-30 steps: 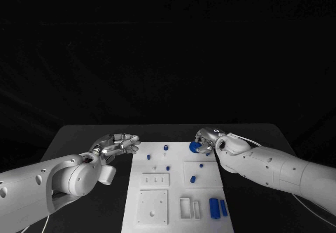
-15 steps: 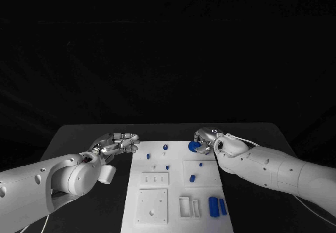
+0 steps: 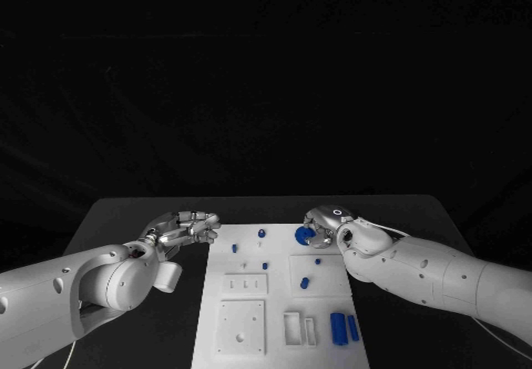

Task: Assemble the parts on the task board

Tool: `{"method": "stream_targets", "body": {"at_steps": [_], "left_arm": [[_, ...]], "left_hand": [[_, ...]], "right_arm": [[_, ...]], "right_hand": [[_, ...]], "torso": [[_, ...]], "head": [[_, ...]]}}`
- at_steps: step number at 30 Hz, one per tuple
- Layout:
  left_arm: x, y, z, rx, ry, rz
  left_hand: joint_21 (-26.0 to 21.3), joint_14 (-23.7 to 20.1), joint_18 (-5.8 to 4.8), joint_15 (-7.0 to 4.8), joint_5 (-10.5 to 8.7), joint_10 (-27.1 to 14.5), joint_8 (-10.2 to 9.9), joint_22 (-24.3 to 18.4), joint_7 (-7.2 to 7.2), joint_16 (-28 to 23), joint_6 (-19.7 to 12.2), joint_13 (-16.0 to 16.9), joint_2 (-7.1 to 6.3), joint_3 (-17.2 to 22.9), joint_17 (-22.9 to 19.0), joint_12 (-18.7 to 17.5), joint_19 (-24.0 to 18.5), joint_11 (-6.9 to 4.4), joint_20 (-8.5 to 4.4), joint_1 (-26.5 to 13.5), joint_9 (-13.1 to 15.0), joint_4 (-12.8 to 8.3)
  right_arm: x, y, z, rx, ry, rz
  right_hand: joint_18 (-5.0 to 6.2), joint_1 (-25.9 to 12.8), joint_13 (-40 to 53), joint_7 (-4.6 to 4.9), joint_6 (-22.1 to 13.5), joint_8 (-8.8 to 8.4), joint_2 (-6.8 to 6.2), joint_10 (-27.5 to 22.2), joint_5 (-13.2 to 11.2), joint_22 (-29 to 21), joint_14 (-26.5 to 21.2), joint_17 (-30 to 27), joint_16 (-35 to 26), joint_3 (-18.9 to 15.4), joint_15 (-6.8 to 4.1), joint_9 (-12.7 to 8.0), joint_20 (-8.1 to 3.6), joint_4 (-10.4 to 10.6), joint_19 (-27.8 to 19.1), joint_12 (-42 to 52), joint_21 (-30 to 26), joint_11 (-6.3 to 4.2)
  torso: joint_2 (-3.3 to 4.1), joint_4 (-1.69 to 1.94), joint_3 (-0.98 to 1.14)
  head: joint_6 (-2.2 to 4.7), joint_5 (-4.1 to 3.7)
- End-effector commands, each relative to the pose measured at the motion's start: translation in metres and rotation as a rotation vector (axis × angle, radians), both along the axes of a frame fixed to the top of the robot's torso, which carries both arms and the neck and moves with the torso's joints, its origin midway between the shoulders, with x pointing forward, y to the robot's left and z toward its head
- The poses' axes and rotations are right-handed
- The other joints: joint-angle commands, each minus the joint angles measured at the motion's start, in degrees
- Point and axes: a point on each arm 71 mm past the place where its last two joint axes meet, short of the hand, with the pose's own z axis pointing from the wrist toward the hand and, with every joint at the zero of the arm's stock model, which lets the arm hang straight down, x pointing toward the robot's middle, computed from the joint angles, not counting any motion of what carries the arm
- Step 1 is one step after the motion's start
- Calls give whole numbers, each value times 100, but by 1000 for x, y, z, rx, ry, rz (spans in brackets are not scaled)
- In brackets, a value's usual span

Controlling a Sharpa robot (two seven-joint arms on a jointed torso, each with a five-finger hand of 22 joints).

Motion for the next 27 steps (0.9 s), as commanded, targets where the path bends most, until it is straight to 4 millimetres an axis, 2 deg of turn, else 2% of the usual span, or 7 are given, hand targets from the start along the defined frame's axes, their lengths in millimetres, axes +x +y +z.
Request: {"method": "stream_targets", "body": {"at_steps": [1, 11, 16, 19, 24, 27], "left_arm": [[-1, -2, 2, -3, -10, -16], [0, -2, 2, -2, -12, -13], [0, -1, 2, -1, -13, -12], [0, -1, 2, -1, -12, -12], [1, -2, 2, -1, -13, -11], [1, -2, 2, -1, -13, -12]], "left_hand": [[21, -27, 118, -5, -26, 28, -37, 94, -2, 21, 29, -1, -7, -16, -7, -31, -38, 6, -7, 46, 0, -12], [22, -27, 118, -5, -26, 30, -39, 93, -2, 23, 29, 0, -7, -16, -7, -33, -38, 6, -7, 49, 0, -11], [23, -27, 118, -5, -26, 31, -40, 93, -2, 23, 29, 0, -7, -16, -8, -35, -38, 6, -7, 50, 0, -11], [23, -27, 118, -5, -26, 31, -40, 93, -2, 24, 30, 0, -6, -17, -8, -36, -38, 6, -7, 51, 0, -11], [23, -27, 118, -5, -25, 32, -41, 93, -2, 24, 30, 0, -5, -17, -9, -38, -38, 6, -7, 52, 0, -10], [24, -27, 118, -5, -25, 32, -42, 93, -1, 25, 30, 0, -5, -17, -9, -39, -37, 6, -7, 52, 0, -10]], "right_arm": [[-3, 5, 4, -24, -55, 5], [-14, 30, 21, -21, -154, 76], [-22, 53, 25, -28, -189, 129], [-27, 67, 27, -22, -199, 157], [-32, 92, 27, -23, -221, 200], [-35, 106, 23, -37, -219, 221]], "right_hand": [[577, 1, 141, -13, 643, 96, 28, 54, -11, 112, -15, 10, -25, 35, -56, 61, 10, 1, -17, 40, 37, 5], [577, 34, 199, -42, 715, 108, -41, 179, -24, 110, 5, 47, -32, 106, -84, 70, -13, -6, 25, 152, 87, -24], [577, 66, 193, -51, 742, 100, -150, 208, -48, 102, 18, 74, -46, 212, -93, 72, -27, 70, 49, 165, 111, -34], [577, 71, 190, -52, 747, 98, -179, 212, -52, 100, 22, 81, -50, 235, -94, 73, -29, 93, 54, 164, 118, -35], [577, 79, 186, -54, 751, 96, -200, 214, -54, 99, 25, 86, -55, 254, -95, 75, -31, 112, 59, 163, 124, -36], [577, 85, 184, -54, 754, 95, -216, 216, -55, 98, 28, 90, -59, 271, -95, 76, -31, 127, 61, 163, 127, -37]], "torso": [[-4, -8, -1], [-11, -1, 2], [-10, 5, 3], [-2, 16, 2], [2, 13, -1], [2, 26, -8]], "head": [[23, 5], [54, 16], [76, 37], [95, 49], [100, 78], [113, 101]]}}
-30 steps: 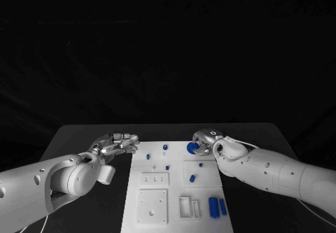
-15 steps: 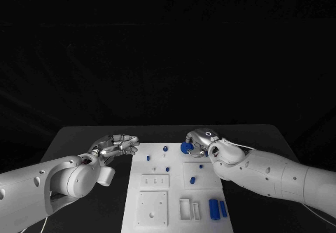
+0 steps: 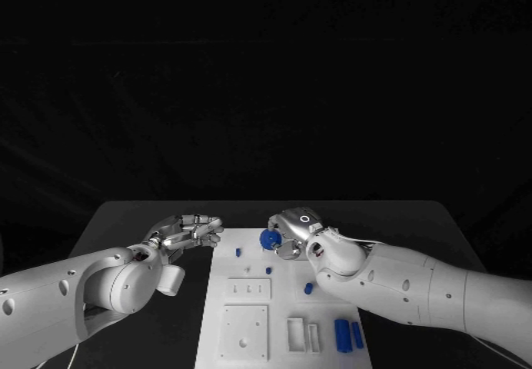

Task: Assemble the parts on the task board

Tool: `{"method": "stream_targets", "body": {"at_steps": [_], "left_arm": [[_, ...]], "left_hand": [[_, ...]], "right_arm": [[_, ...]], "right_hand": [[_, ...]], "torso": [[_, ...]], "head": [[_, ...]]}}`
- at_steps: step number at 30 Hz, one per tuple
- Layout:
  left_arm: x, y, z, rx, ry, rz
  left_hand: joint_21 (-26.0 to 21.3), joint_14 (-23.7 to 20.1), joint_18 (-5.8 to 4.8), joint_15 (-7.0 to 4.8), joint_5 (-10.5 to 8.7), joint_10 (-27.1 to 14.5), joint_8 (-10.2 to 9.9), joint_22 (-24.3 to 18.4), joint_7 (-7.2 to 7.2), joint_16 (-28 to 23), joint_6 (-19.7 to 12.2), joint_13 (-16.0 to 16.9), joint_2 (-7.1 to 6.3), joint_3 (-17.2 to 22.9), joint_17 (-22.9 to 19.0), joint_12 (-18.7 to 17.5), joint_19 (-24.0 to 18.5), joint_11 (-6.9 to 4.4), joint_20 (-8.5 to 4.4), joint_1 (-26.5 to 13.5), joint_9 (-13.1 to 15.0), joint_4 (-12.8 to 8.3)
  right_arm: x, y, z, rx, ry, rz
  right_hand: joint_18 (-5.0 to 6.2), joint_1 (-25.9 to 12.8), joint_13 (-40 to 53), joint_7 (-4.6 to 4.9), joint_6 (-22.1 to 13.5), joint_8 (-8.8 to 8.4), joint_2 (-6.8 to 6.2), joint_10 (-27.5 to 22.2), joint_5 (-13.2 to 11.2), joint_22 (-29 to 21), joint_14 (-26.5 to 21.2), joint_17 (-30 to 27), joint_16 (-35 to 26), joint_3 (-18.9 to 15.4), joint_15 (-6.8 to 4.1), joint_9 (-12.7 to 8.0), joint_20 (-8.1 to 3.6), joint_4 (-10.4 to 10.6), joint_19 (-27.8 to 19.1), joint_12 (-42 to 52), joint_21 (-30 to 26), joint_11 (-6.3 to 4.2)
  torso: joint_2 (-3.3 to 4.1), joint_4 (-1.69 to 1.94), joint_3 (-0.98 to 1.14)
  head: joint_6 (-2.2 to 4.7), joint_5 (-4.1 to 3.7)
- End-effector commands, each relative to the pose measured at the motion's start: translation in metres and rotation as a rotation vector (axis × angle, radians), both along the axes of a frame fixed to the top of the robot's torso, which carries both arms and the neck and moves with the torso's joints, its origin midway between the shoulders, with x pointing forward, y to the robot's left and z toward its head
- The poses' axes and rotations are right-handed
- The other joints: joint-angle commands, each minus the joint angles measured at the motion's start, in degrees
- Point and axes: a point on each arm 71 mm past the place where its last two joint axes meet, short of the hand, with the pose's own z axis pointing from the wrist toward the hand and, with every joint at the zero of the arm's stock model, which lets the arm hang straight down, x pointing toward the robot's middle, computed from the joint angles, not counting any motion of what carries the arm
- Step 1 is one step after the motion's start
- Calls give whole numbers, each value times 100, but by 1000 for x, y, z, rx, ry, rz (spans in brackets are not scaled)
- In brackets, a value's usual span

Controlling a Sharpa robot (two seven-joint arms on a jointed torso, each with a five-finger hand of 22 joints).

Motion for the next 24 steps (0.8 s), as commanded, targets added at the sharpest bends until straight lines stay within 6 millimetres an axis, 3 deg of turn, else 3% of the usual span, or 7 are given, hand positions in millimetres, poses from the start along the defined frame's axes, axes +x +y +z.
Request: {"method": "stream_targets", "body": {"at_steps": [1, 9, 16, 24], "left_arm": [[0, -3, 2, -5, -10, -15], [1, -6, 1, -5, -11, -19], [2, -6, 1, -5, -10, -20], [2, -7, 1, -5, -11, -22]], "left_hand": [[24, -26, 64, -5, -25, 25, -21, 90, -1, 25, 30, 1, -4, -17, -9, -39, -37, -2, -7, 53, 0, -10], [25, -26, 64, -5, -25, 26, -22, 90, -1, 26, 30, 1, -3, -18, -10, -42, -37, -2, -7, 53, 1, -10], [25, -27, 63, -5, -25, 28, -23, 90, -1, 27, 31, 1, -1, -19, -10, -44, -37, -2, -7, 53, 1, -9], [26, -27, 63, -5, -25, 29, -24, 89, -1, 28, 31, 2, 1, -20, -11, -46, -38, -2, -6, 52, 1, -8]], "right_arm": [[-2, 10, -2, -33, -35, 1], [0, 26, -17, -65, -5, 9], [3, 29, -27, -82, 11, -4], [7, 31, -31, -99, 22, -20]], "right_hand": [[527, -4, 182, 36, 636, 22, -50, -30, -11, 94, 6, 7, -38, 35, -28, 77, -7, 2, 39, 21, 39, -4], [527, 0, 169, 36, 636, 18, -81, -41, -7, 93, 9, 12, -44, 51, -28, 77, -6, 17, 39, 6, 42, -4], [527, -5, 164, 38, 632, 14, -87, -46, -3, 92, 10, 14, -47, 52, -27, 76, -5, 24, 39, 0, 44, -3], [527, -10, 156, 40, 625, 9, -87, -56, -1, 91, 11, 16, -51, 54, -26, 75, -3, 31, 38, -10, 44, -1]], "torso": [[4, 17, -10], [5, 58, -29], [16, 118, -67], [13, 103, -56]], "head": [[12, 27], [-4, 50], [-16, 13], [-16, 30]]}}
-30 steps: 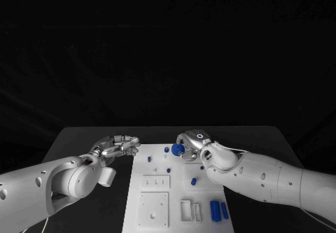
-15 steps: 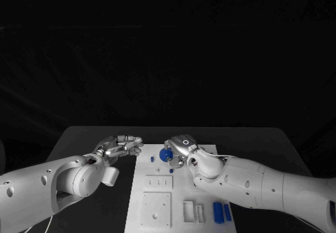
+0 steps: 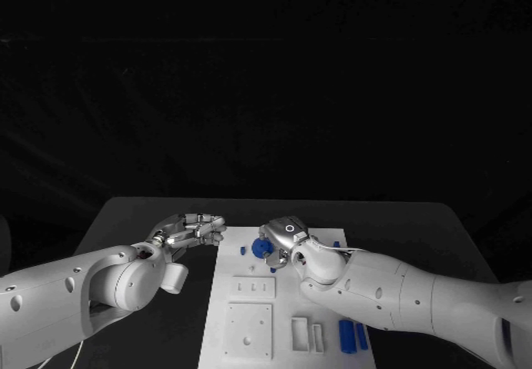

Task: Assemble the parts on the task board

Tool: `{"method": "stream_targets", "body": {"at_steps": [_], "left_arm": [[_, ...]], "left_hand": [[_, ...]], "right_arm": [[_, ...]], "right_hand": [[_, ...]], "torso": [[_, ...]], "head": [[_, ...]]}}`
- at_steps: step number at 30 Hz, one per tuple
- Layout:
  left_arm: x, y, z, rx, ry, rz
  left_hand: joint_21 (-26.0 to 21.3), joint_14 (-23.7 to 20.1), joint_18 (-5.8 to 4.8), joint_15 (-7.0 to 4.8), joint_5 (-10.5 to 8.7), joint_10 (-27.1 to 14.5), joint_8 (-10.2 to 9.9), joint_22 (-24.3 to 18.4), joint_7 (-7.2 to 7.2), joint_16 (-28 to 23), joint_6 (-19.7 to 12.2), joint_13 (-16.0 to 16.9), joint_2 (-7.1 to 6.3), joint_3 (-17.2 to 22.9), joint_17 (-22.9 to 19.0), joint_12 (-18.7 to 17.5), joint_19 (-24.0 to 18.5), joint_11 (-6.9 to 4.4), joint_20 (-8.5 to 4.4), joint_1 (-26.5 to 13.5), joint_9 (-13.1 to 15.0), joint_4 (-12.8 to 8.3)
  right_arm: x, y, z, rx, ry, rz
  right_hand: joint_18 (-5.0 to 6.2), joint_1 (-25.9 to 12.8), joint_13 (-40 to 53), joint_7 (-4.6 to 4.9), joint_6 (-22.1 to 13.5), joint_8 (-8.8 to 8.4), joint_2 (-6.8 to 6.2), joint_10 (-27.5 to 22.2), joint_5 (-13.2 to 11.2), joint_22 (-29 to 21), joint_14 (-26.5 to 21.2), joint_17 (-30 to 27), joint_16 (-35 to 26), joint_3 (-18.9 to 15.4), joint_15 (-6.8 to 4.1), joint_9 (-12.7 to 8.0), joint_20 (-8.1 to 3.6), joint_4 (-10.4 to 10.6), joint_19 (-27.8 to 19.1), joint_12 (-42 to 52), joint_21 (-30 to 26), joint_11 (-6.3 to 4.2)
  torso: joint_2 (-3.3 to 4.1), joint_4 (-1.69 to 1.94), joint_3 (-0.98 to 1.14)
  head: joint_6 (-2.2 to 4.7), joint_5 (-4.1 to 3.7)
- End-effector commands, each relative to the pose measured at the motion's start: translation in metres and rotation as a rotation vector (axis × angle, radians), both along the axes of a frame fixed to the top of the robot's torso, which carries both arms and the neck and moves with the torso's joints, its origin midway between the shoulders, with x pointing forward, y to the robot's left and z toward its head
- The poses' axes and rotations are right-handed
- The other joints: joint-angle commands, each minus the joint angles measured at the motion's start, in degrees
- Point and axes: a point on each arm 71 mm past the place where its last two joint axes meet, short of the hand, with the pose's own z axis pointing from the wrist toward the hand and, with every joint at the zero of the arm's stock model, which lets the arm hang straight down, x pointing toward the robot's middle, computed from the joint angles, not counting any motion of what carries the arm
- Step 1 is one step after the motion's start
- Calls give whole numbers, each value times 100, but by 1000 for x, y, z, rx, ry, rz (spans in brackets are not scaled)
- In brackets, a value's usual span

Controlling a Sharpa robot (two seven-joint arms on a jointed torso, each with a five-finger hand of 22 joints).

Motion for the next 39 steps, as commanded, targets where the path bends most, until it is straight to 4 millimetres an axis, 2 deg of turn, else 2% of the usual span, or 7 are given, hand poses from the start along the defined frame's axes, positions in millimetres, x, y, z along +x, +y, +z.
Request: {"method": "stream_targets", "body": {"at_steps": [1, 17, 28, 30, 32, 34, 39], "left_arm": [[0, -3, 2, -7, -9, -18], [0, -3, 2, -6, -8, -18], [0, -3, 2, -6, -8, -18], [0, -3, 2, -6, -8, -19], [0, -3, 2, -6, -8, -18], [0, -3, 2, -6, -8, -18], [0, -3, 2, -6, -8, -18]], "left_hand": [[26, -27, 101, -5, -25, 30, -25, 91, -1, 28, 31, 2, 1, -20, -7, -23, -38, -2, -6, 52, 1, -8], [27, -28, 101, -5, -26, 33, -26, 90, -1, 30, 33, 2, 1, -22, -8, -27, -38, -2, -6, 49, 2, -8], [27, -28, 101, -5, -27, 34, -27, 90, -1, 30, 33, 3, 1, -23, -9, -29, -39, -2, -6, 50, 2, -9], [27, -29, 101, -5, -27, 34, -27, 90, -1, 30, 33, 3, 2, -23, -9, -29, -39, -2, -6, 49, 2, -9], [27, -29, 101, -4, -27, 34, -28, 90, -1, 30, 33, 3, 1, -24, -10, -30, -39, -2, -6, 49, 3, -8], [27, -29, 101, -4, -27, 34, -28, 90, -1, 30, 33, 3, 1, -24, -10, -30, -39, -2, -6, 49, 3, -8], [27, -29, 101, -4, -28, 34, -29, 90, -1, 31, 33, 3, 0, -25, -10, -32, -39, -2, -6, 48, 3, -8]], "right_arm": [[1, 1, -3, -30, 10, -10], [6, -8, -4, -37, 7, -65], [6, -6, -4, -6, 26, -57], [6, -6, -5, 1, 34, -56], [6, -6, -4, 15, 37, -56], [6, -7, -4, 23, 40, -56], [4, -9, -3, 64, 55, -50]], "right_hand": [[520, -11, 156, 40, 619, 16, -41, -55, 7, 92, 9, 5, -29, 34, -28, 75, -6, 11, 40, -10, 21, 0], [520, -36, 112, 53, 581, -12, -99, -120, 4, 88, 9, 10, -52, 23, -18, 69, -1, 26, 27, -72, 18, 12], [520, -44, 23, 71, 528, -49, -171, -240, 2, 81, 9, 11, -79, 29, -4, 58, 2, 33, 12, -194, 7, 28], [520, -71, -24, 110, 366, -145, -243, -295, -4, 76, 11, 13, -94, 18, 27, 19, 4, 54, 5, -256, -1, 64], [520, -158, -60, 237, -33, -365, -373, -315, -21, 74, 16, 23, -106, -84, 134, -75, -2, 68, 2, -288, -4, 180], [520, -233, -84, 303, -234, -467, -399, -347, -27, 76, 13, 39, -109, -212, 201, -113, -12, 35, -12, -311, -6, 248], [520, -450, -107, 357, -651, -652, -413, -404, -25, 79, -1, 79, -112, -556, 249, -171, -39, -53, -38, -324, -9, 305]], "torso": [[-1, -4, 5], [5, -28, 26], [4, -21, 18], [4, -24, 16], [5, -27, 15], [1, -25, 13], [2, -19, 11]], "head": [[-5, 9], [-9, 34], [-6, 24], [-8, 26], [-3, 28], [-2, 25], [-10, 18]]}}
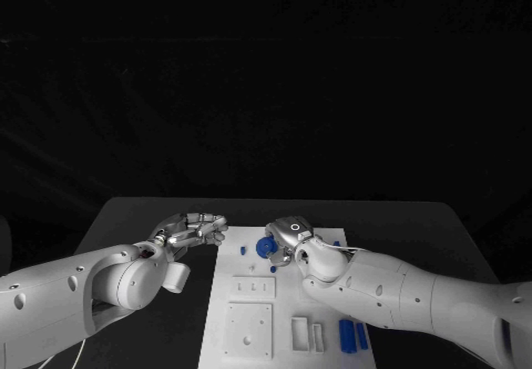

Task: Assemble the parts on the task board

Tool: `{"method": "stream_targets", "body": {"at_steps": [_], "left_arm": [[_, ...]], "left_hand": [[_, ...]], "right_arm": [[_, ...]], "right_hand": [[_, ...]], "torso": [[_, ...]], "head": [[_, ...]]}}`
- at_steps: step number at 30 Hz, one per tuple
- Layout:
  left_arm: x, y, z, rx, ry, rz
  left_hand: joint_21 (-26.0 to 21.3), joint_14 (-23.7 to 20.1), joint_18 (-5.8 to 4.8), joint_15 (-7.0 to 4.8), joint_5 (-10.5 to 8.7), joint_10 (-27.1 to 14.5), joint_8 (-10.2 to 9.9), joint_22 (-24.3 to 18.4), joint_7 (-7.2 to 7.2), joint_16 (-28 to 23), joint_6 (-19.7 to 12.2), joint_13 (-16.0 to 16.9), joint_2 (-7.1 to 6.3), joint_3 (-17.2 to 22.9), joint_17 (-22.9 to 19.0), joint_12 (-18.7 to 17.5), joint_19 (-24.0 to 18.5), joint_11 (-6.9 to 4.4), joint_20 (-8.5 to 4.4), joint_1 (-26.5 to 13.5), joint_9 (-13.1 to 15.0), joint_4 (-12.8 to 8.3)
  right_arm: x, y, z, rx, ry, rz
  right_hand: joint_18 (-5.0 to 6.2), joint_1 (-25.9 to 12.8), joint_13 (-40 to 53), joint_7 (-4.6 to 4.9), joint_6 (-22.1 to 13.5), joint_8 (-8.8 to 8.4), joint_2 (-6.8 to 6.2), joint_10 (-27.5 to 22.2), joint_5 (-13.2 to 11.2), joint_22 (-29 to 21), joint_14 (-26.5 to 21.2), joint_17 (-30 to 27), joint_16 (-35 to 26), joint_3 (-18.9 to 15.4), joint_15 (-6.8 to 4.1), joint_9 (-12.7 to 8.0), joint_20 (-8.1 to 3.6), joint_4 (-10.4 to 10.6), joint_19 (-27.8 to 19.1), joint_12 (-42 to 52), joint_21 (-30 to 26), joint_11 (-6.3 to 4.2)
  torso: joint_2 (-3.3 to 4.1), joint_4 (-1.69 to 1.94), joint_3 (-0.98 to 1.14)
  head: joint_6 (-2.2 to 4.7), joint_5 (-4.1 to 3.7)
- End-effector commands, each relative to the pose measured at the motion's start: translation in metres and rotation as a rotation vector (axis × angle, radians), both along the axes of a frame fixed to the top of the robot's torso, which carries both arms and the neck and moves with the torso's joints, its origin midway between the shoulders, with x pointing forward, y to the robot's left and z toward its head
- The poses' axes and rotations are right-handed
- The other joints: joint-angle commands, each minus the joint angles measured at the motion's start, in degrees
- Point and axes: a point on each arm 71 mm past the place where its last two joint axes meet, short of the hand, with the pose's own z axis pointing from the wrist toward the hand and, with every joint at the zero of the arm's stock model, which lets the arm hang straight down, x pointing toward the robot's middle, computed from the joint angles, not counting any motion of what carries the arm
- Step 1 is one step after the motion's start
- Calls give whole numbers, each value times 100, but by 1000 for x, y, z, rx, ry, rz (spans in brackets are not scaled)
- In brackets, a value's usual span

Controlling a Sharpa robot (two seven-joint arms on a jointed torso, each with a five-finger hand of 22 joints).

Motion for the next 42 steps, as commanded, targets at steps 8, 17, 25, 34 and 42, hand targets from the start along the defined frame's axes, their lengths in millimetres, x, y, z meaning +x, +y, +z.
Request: {"method": "stream_targets", "body": {"at_steps": [8, 17, 25, 34, 42], "left_arm": [[-1, 1, 2, -5, -7, -11], [-2, 2, 2, -6, -7, -11], [-1, 0, 2, -7, -8, -15], [-1, -2, 2, -8, -7, -20], [-1, -1, 2, -7, -7, -18]], "left_hand": [[28, -30, 115, -4, -28, 35, -31, 92, -1, 31, 32, 3, -1, -27, -7, -34, -40, -2, -6, 47, 3, -8], [28, -30, 115, -4, -28, 35, -32, 91, 0, 32, 32, 3, -2, -28, -8, -37, -40, -2, -6, 47, 3, -8], [29, -30, 114, -4, -28, 37, -33, 91, 0, 33, 33, 3, 0, -28, -9, -39, -40, -1, -5, 43, 3, -6], [29, -31, 114, -4, -28, 38, -34, 91, 0, 33, 34, 3, 3, -29, -10, -41, -41, -1, -5, 39, 4, -5], [29, -31, 114, -3, -28, 39, -35, 91, 0, 34, 34, 4, 5, -29, -11, -43, -41, -1, -4, 35, 4, -5]], "right_arm": [[-8, -15, 10, 133, 50, 26], [-4, -25, 17, 176, 116, 34], [-3, -14, 13, 161, 159, 43], [3, -8, 7, 124, 193, 22], [4, -7, -2, 94, 232, 13]], "right_hand": [[550, -167, 39, 36, -135, -18, 11, 44, -8, 72, -4, 43, -17, -222, 60, 18, -90, -5, -11, 49, -16, 49], [550, -10, 75, 22, -48, 62, 38, 104, 12, 58, 12, 77, -24, -1, 51, 62, -127, 139, 22, 136, -28, 38], [550, -158, 106, -81, -97, 66, 282, 169, 26, 62, 31, 112, -38, 204, -43, 65, -126, 554, 50, 210, -23, -60], [550, -203, 67, -96, -347, -15, 426, 109, 317, 88, 33, 152, -51, 289, -61, 46, -165, 550, 40, 175, 3, -77], [550, -255, 58, -95, -394, 2, 458, 94, 489, 95, 35, 174, -62, 230, -57, 67, -172, 465, 32, 177, 16, -74]], "torso": [[0, -23, 3], [-1, -29, 14], [-1, 3, 10], [2, 11, -5], [1, 4, -11]], "head": [[-8, 6], [14, -2], [8, -26], [2, -29], [-11, -14]]}}
